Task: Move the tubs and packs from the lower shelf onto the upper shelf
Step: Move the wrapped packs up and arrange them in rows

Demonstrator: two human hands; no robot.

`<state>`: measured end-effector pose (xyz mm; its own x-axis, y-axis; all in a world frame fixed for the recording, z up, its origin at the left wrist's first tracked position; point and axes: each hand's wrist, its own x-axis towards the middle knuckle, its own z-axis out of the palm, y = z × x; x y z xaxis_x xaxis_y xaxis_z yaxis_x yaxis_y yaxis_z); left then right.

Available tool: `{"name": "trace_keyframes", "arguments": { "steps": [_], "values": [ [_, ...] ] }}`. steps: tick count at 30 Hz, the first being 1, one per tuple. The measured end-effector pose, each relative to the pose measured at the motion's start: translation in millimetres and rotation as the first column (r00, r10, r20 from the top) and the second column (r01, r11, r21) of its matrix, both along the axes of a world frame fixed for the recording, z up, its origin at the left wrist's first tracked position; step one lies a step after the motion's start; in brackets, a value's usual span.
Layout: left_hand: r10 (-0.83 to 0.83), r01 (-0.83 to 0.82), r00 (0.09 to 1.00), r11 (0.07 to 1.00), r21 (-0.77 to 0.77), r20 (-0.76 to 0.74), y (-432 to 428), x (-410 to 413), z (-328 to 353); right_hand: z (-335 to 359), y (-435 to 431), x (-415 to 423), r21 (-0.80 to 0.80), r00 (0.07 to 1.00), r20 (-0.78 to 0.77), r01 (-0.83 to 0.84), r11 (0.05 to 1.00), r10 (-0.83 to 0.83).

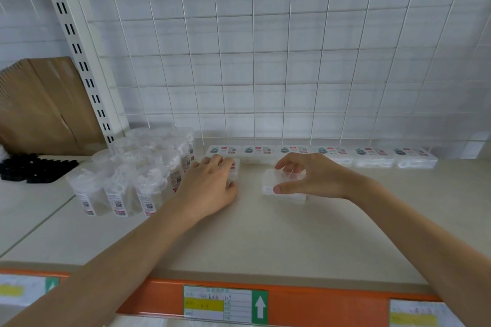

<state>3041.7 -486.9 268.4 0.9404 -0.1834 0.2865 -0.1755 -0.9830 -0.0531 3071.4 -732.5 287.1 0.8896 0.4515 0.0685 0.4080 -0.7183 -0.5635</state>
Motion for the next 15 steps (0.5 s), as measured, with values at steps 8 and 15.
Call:
{"name": "trace_keyframes", "arguments": {
  "steps": [8, 15],
  "values": [
    [-0.015, 0.015, 1.000, 1.000, 0.010, -0.026, -0.3, 2.1, -1.1, 0.0, 2.1, -0.6, -0.008, 1.000, 0.008, 0.007, 1.000, -0.007],
    [-0.034, 0.033, 0.999, 0.998, -0.047, -0.025, -1.7, -1.3, 0.5, 0.5, -1.4, -3.0, -0.021, 0.998, -0.058, -0.010, 1.000, 0.009]
  ]
}}
